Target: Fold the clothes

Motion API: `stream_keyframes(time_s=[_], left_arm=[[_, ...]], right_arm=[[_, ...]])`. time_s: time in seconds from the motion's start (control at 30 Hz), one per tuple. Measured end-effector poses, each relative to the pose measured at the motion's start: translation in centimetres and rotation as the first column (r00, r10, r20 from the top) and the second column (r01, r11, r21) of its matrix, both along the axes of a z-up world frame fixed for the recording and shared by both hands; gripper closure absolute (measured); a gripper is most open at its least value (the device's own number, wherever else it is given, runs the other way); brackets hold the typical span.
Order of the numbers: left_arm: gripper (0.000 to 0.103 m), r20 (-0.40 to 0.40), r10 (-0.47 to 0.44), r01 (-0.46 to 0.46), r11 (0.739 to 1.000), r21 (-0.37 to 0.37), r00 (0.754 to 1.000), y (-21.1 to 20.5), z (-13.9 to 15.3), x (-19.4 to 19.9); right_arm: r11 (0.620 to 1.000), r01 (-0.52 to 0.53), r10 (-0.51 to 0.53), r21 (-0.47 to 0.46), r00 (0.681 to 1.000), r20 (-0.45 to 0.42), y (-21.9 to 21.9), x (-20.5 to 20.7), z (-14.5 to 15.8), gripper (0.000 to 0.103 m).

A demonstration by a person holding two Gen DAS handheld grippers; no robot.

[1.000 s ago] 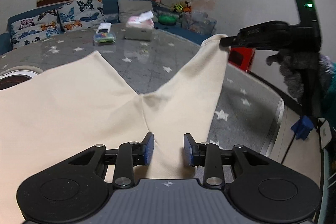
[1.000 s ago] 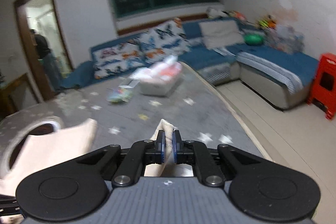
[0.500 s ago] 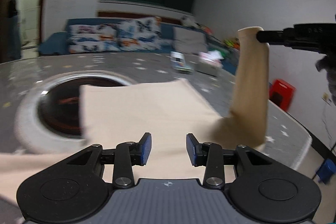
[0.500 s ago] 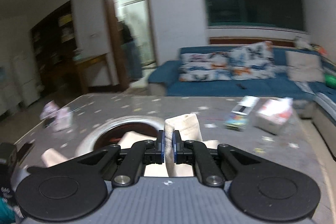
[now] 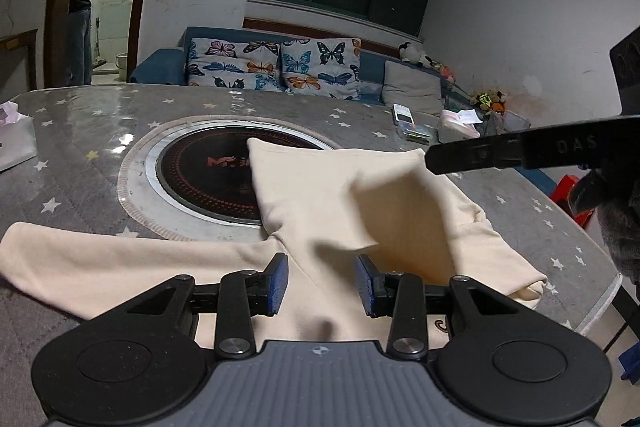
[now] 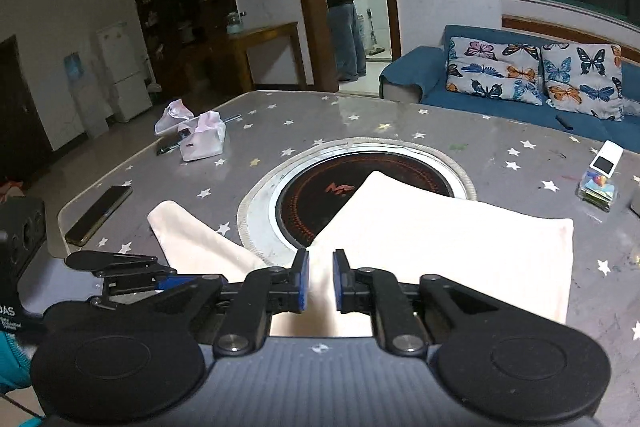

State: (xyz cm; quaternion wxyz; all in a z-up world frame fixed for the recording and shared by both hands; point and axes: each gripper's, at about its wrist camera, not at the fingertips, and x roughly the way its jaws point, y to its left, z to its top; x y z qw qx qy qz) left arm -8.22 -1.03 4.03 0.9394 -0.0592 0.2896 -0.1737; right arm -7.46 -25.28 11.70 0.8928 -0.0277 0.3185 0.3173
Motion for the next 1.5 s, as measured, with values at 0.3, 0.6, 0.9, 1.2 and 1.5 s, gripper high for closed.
stream_keyframes(time_s=[0.3,0.6,0.9,1.2,1.5], left_arm=[[0.065,0.000,-0.058,0.058,0.998,0.019,0.998,-2.4,-0.1,0.7],[0.072,-0.048,-0.121,0.123,0.991,0.053,0.992,-5.5,-1.5,2.6],[0.073,-0.070,-0.077,0.081,0.995,0.052,0.995,-4.9,-2.0,3.4],[0.074,-0.060,0.015,-0.014,1.000,0.019,0.998,-2.6,-1.6,3.0],[0.059,-0.045,0.402,-0.400,0.915,0.052,0.915,5.3,-0.9,1.2]], right_arm=[[0.989,0.080,-0.085,-0.128,0.996,-0.035,-6.1,-0.2,-1.6,0.090],[0.965,0.133,-0.165,-0.226,0.978,-0.129,-9.3,0.6,-7.0,0.090],[0.971,0.135,-0.155,-0.198,0.984,-0.089,-9.0,1.9,-6.0,0.090],[0.964,0.141,-0.168,-0.224,0.981,-0.102,-9.0,2.3,-6.8,0.089],[0.973,0.060,-0.078,-0.223,0.994,-0.073,-6.5,1.5,-5.5,0.078]])
